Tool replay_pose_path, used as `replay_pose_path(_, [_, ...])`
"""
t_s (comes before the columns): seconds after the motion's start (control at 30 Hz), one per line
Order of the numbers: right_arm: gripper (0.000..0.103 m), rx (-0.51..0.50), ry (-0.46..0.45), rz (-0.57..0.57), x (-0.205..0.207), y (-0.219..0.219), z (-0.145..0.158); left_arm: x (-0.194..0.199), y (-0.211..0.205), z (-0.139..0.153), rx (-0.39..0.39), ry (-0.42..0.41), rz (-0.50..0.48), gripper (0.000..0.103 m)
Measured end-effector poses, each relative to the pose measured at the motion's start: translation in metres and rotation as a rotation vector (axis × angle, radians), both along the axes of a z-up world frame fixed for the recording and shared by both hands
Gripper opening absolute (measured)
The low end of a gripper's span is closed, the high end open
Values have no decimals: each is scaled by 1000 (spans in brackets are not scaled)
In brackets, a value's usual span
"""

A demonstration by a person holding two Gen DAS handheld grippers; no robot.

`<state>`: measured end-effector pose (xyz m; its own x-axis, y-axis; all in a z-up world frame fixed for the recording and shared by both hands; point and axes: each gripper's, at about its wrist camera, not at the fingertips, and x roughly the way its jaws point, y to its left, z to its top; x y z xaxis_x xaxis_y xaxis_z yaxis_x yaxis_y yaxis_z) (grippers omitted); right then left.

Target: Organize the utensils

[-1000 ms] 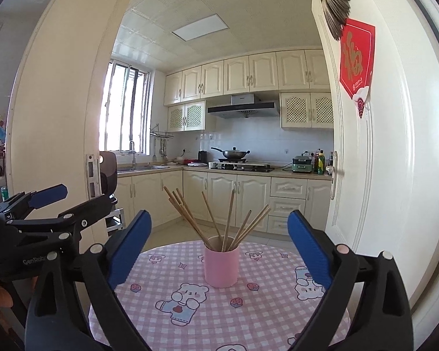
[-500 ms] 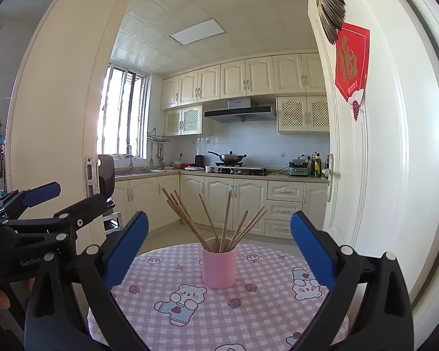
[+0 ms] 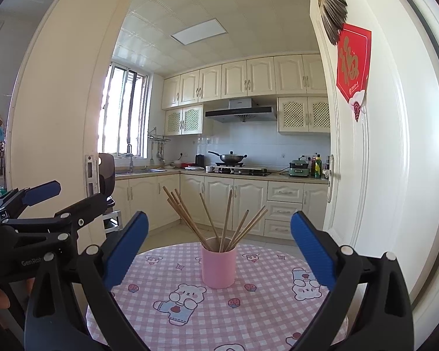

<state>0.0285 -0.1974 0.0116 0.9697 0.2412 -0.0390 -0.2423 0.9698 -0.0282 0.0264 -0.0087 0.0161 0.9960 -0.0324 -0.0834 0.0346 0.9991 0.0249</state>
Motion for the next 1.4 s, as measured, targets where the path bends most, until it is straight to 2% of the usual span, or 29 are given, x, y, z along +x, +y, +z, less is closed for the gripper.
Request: replay_pose_path(1.4, [95, 11, 17, 10, 1, 1, -8, -2, -1, -4, 6, -9, -3, 97])
